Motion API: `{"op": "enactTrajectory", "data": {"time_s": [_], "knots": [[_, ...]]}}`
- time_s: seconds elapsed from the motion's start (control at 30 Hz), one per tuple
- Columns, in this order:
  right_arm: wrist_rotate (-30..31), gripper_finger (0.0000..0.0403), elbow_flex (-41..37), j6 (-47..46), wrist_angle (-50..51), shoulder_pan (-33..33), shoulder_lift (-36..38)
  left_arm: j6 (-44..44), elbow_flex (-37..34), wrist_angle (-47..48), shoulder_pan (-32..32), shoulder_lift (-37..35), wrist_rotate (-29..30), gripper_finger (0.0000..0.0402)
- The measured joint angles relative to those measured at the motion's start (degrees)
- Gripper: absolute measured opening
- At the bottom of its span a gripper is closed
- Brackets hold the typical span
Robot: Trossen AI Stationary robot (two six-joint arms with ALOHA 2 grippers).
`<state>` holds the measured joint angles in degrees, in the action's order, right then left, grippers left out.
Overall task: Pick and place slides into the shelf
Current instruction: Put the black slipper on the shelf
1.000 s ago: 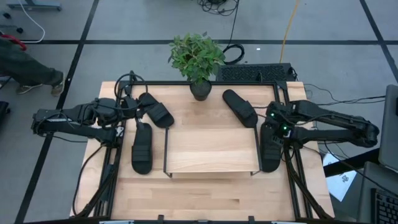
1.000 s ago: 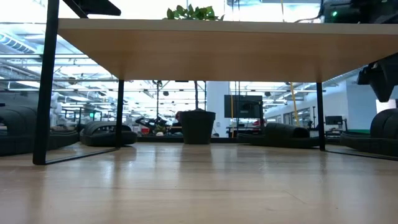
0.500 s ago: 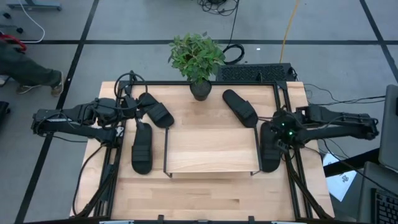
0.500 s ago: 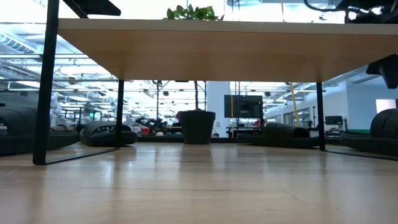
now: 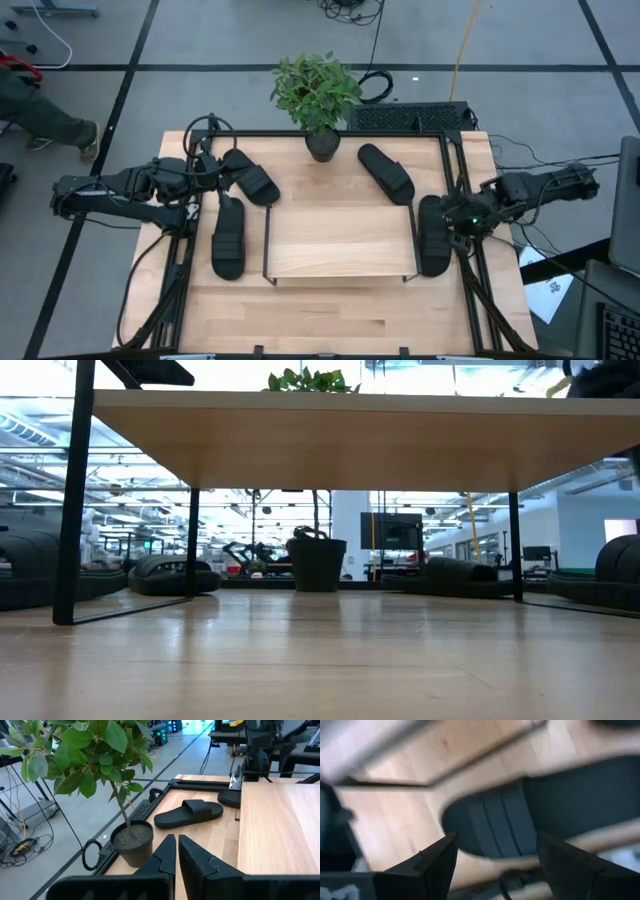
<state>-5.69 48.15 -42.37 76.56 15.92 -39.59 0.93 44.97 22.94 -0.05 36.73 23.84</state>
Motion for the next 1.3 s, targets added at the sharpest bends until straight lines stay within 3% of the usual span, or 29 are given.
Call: {"op": "enactTrajectory", "data": {"time_s": [0.23,0.4,0.7,1.03,1.3], "knots": [[7.0,0.0243,-0.1,-8.9,-3.7,12.7,-7.0,0.0,0.0,0.0,0.0,0.0,0.0,0.0021],[14.0,0.0242,-0.1,-13.4,3.0,17.9,-11.8,0.1,0.0,0.0,0.0,0.0,-0.3,0.0021],[16.6,0.0242,-0.1,-27.4,2.7,26.7,-14.6,0.1,0.0,0.1,0.0,0.0,-1.8,0.0021],[17.7,0.0242,-0.1,-42.7,7.6,38.0,-25.5,1.8,0.0,0.1,0.0,0.0,-1.8,0.0021],[21.3,0.0242,-0.1,-43.0,8.1,43.3,-34.9,1.8,0.0,0.1,0.0,0.0,-1.8,0.0021]]}}
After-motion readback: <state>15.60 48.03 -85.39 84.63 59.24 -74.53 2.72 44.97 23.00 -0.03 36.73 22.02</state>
